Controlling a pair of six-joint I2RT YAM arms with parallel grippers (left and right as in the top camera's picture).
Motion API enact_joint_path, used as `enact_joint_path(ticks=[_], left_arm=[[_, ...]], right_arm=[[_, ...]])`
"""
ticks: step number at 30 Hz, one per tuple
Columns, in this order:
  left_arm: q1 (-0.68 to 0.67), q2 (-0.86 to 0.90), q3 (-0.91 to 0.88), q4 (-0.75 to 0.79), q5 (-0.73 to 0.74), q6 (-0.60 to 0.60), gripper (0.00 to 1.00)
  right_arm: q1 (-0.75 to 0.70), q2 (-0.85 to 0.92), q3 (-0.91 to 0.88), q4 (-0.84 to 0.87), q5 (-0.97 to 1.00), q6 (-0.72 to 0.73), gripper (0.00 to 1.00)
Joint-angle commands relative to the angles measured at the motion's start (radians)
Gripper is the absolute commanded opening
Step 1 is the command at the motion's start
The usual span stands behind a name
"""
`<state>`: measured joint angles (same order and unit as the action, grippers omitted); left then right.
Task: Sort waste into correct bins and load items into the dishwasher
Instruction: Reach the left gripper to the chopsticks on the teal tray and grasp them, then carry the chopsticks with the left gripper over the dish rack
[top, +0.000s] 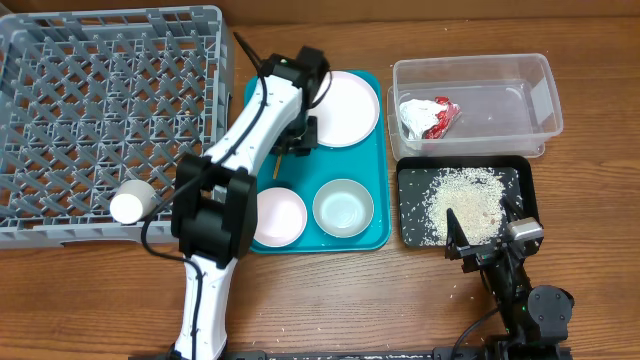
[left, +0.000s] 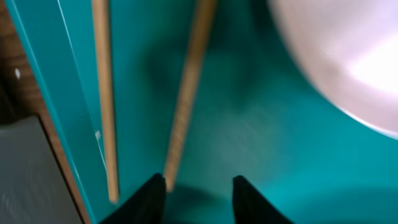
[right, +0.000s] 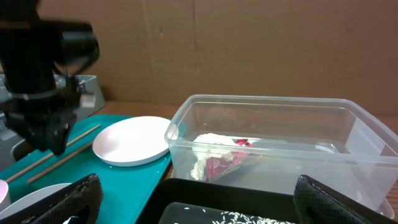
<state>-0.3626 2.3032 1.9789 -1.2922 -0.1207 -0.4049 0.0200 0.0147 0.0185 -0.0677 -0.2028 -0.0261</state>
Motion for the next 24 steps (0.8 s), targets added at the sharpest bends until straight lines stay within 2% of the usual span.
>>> enact_joint_path(ticks=[1,3,5,6,10,15,22,24], left_arm=[[0.059,0.034,0.006,0.019,-0.017,0.037,0.52],[0.078,0.056,0.006,0.034,-0.011,0.062,0.63],[0.093,0.084,0.006,0.048,0.031,0.120,0.64],[0.097,0.095,0.006,0.051,0.051,0.146,0.62],[0.102,0.130,0.006,0.055,0.104,0.239,0.39],[0.101,0.139,0.006,0.052,0.104,0.247,0.32],[0.102,0.139,0.006,0.045,0.111,0.249,0.32],[0.102,0.139,0.006,0.048,0.114,0.253,0.24]], right_arm=[[-0.003,-0.012,-0.011,0.007,0.002,0.004,1.00],[-0.003,-0.012,-0.011,0.007,0.002,0.004,1.00],[-0.003,-0.012,-0.011,0.007,0.002,0.004,1.00],[-0.003,-0.012,-0.011,0.007,0.002,0.004,1.00],[-0.003,-0.012,-0.011,0.007,0.002,0.004,1.00],[-0.003,-0.012,-0.011,0.007,0.002,0.004,1.00],[-0.003,-0.012,-0.011,0.007,0.002,0.004,1.00],[-0.003,-0.012,-0.011,0.007,0.002,0.004,1.00]])
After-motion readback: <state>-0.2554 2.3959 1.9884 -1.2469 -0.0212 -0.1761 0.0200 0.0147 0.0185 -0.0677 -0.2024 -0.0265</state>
